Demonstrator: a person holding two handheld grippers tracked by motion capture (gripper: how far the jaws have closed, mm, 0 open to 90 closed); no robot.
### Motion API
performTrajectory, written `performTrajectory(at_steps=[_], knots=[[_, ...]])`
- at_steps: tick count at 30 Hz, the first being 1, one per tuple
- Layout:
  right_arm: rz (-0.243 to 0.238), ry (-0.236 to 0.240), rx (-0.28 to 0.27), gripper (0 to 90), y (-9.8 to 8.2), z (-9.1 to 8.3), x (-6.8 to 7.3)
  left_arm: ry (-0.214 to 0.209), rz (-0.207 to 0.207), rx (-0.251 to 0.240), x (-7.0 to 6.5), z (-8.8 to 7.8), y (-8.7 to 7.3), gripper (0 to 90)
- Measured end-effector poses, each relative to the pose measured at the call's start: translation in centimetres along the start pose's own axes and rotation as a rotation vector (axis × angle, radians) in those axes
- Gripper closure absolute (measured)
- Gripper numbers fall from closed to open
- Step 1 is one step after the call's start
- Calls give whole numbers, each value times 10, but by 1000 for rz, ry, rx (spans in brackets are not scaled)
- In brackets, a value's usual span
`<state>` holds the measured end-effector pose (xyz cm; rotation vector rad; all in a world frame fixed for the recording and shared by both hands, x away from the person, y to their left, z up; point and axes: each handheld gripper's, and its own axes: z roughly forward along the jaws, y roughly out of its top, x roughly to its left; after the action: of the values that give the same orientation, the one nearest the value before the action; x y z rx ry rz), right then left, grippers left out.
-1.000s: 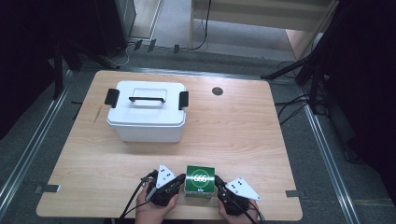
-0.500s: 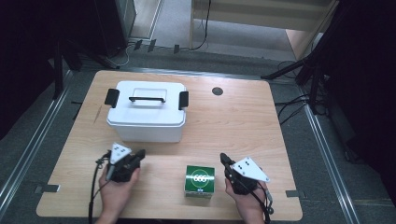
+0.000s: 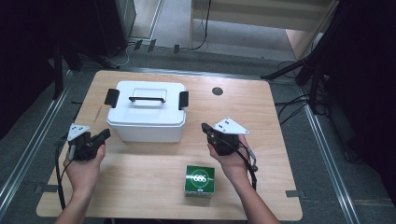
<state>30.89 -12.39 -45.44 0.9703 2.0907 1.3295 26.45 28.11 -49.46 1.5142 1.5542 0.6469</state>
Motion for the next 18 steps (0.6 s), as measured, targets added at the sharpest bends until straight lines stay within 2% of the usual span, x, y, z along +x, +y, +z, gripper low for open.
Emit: performTrajectory(at_steps=[3,8,12,16,18], knots=[[-11,13,41,900,9,18,-1,20,1,8,6,7,11,900],[-22,27,99,900,20,45,-3,25,3,25,10,18,22,900],[-32,12,148,900,25,64,-1,23,-1,40,10,25,26,900],[-24,14,192,900,24,82,3,-14,-12,53,10,31,27,900],[-30,36,195,900,22,86,5,-28,-3,62,8,33,27,900]])
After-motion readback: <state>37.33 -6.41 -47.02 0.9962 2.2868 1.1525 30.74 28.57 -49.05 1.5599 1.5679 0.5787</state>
